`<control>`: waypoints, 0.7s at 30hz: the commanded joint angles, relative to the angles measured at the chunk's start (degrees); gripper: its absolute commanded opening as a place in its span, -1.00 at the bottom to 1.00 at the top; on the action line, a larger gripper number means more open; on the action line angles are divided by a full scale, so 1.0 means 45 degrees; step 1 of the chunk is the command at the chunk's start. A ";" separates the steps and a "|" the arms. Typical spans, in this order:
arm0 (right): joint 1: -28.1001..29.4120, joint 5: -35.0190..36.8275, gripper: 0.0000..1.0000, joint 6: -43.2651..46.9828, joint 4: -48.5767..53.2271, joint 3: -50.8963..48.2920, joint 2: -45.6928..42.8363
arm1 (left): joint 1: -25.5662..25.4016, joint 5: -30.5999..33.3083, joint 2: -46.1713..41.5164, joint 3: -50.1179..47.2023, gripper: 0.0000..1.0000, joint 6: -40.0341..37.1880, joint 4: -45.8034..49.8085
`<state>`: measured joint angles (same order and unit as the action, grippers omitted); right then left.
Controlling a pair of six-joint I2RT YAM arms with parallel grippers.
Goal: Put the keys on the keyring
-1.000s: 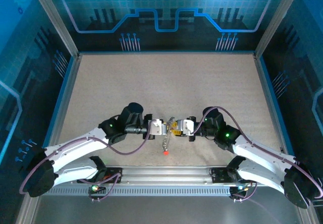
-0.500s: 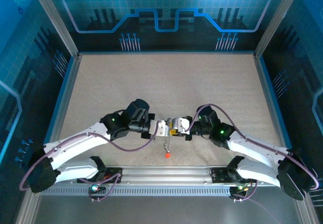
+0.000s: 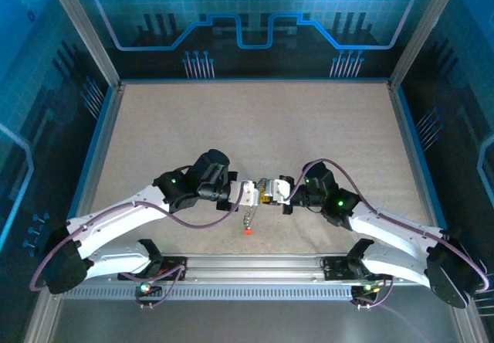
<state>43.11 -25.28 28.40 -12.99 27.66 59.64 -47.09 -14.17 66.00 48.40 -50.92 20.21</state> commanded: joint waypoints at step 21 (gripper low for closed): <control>0.0068 -0.1801 -1.00 -0.0491 -0.4690 -0.1681 -0.0660 | 0.0288 -0.1764 -0.2665 -0.3236 -0.34 0.2809 -0.4928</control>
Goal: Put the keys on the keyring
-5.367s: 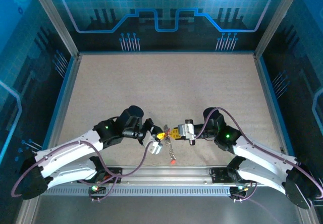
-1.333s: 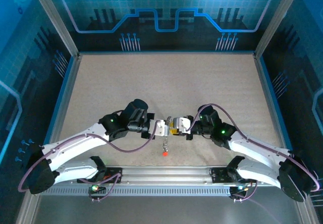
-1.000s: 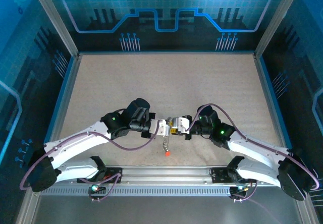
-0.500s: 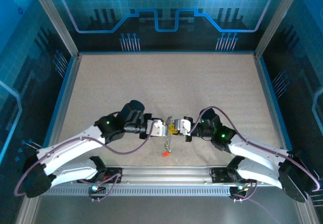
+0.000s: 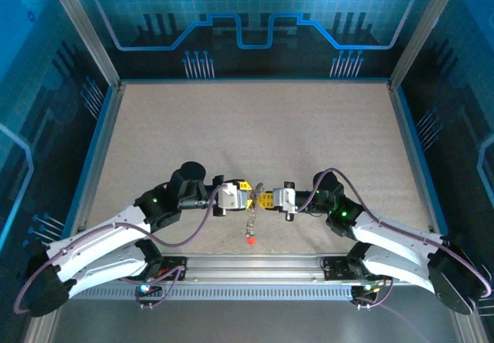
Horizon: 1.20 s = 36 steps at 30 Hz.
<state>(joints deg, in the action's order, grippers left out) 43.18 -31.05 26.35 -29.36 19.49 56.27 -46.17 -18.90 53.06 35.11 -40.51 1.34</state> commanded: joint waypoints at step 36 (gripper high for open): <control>-0.0279 -0.0634 -1.00 0.0431 -0.0437 0.0763 0.0427 | 0.0163 -0.1299 0.0567 -0.0488 -0.31 0.0803 0.0056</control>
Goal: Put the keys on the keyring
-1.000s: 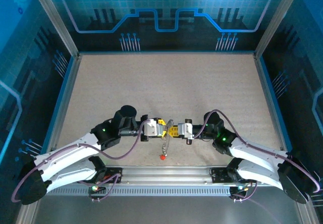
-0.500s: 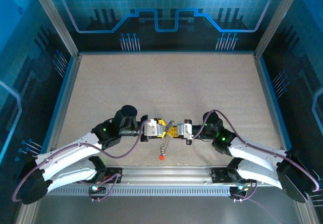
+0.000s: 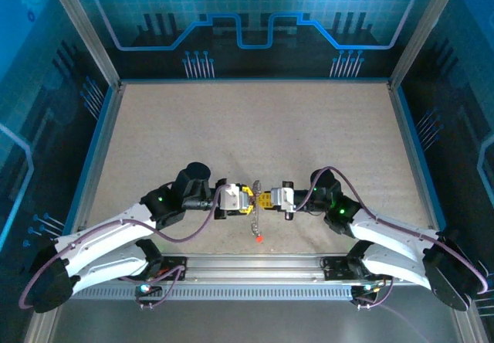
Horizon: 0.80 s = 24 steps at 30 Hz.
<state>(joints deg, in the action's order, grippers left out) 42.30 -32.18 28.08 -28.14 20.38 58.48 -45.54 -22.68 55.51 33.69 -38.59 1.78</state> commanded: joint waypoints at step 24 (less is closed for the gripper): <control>-0.0085 0.0301 -0.85 0.0818 0.1679 0.0979 -0.0270 | 0.0012 0.0783 0.0121 0.0844 -1.00 0.0120 0.0913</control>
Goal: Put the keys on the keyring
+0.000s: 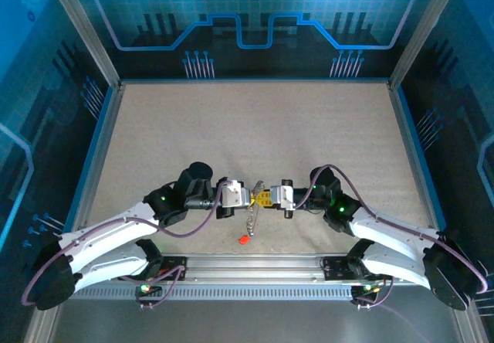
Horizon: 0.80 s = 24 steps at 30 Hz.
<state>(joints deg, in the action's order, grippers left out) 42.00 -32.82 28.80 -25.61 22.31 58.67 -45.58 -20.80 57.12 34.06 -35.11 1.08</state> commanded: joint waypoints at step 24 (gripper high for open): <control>0.0403 0.0819 -0.49 -0.1055 -0.0236 0.0474 0.0508 | -0.1062 0.3532 0.2253 0.5505 -1.00 -0.2685 0.7301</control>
<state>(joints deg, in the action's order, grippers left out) 42.92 -27.86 26.68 -22.37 25.17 60.10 -49.91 -4.27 67.68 56.97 -47.11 34.98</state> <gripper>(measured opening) 0.252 0.052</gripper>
